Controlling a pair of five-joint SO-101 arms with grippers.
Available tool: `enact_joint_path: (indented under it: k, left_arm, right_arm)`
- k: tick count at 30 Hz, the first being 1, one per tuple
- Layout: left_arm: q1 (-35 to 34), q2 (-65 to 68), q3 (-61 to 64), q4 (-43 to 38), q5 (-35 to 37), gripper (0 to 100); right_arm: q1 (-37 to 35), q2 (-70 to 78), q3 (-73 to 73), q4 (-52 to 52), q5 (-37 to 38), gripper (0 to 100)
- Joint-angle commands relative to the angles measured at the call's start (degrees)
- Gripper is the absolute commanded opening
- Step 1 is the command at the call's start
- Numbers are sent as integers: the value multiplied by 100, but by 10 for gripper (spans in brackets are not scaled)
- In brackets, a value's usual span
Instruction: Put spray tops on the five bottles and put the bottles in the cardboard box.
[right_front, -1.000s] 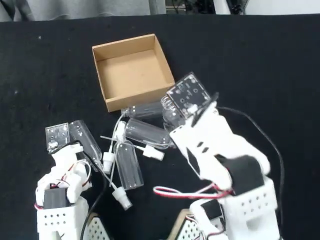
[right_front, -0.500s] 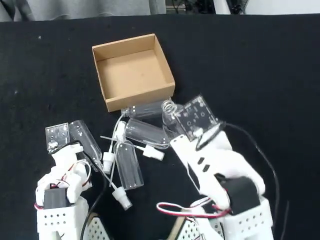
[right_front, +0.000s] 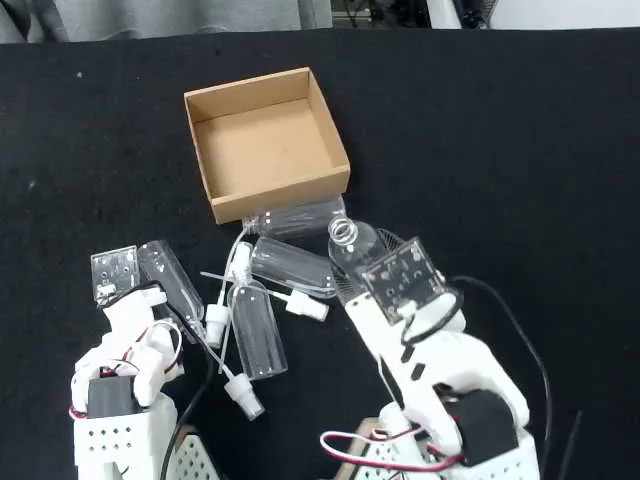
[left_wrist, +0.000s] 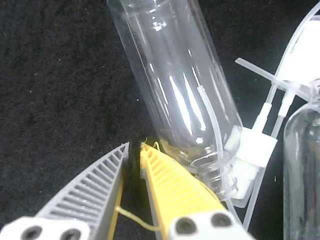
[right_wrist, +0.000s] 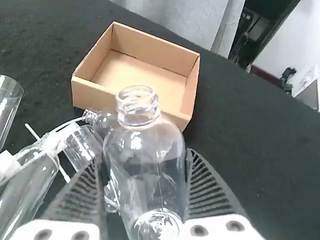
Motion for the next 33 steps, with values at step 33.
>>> enact_joint_path:
  k: [33]
  left_arm:
    - [-48,-79,-593,44,-62,34]
  right_arm:
    - [2681,-1226,1464,-1793,-949,11]
